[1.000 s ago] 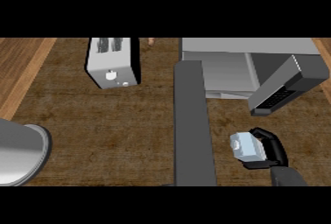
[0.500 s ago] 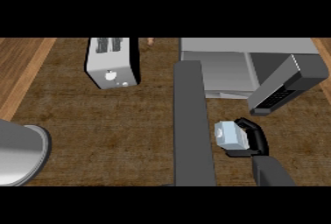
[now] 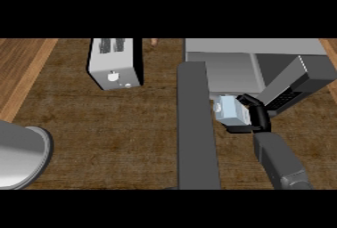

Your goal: Pick up the milk, place it into the microwave and close the microwave

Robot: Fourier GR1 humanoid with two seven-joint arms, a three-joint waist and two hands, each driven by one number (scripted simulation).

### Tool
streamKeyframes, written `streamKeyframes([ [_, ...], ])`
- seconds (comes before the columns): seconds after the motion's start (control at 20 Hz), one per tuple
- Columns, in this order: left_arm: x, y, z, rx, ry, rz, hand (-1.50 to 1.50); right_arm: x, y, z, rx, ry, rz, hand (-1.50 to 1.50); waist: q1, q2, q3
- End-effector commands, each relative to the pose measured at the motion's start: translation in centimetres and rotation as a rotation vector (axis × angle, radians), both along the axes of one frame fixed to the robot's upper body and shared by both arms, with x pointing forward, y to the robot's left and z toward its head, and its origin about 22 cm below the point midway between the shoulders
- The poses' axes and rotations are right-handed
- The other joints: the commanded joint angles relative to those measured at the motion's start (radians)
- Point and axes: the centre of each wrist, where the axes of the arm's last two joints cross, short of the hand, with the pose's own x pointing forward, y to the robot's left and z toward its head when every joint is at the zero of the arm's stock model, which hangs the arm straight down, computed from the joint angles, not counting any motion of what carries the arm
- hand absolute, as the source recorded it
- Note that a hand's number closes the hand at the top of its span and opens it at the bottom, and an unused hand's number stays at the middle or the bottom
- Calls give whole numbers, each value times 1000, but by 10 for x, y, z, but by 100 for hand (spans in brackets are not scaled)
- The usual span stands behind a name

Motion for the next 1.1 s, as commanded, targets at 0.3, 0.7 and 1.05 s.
streamKeyframes([
  [0.3,1,-8,-5,6,-8,-51,-150,57,-8,65,-81,-8,-62,150,38,14,1],
  [0.7,36,7,-3,14,-54,-30,-150,74,-17,94,-216,3,-93,150,53,34,2],
  [1.05,43,6,-7,10,-54,-79,-150,83,-41,118,-305,-25,-254,150,84,52,5],
])
